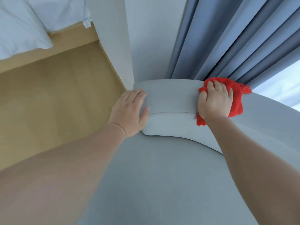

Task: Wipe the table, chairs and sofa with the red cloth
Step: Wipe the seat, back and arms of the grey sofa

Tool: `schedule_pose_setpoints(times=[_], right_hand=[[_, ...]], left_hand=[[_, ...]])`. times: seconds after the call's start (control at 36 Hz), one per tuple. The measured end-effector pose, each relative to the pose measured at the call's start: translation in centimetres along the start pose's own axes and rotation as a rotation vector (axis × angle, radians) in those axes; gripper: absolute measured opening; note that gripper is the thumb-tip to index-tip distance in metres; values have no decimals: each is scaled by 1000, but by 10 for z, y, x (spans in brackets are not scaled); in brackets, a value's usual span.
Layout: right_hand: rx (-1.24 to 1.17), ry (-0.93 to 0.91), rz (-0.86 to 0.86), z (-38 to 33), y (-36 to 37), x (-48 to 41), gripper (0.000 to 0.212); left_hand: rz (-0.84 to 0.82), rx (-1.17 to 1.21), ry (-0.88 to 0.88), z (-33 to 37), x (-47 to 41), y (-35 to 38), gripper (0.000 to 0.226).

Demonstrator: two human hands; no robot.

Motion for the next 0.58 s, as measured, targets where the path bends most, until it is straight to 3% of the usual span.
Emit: schedule_pose_setpoints(times=[0.14,0.58], right_hand=[[7,-130,-12,-62,13,3,68],[34,-253,24,-127,23,15,61]], left_hand=[[26,56,-116,-32,33,-11,45],[58,165,-225,-75,89,-14,45]])
Point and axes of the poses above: each hand's wrist, its own x-axis away from the middle knuckle, its own y-axis out of the palm, z = x × y, the point moved 3 cm from there along -x, towards the middle knuckle, and after that the axes turned 4 degrees about -y, right-handed, at the moved point
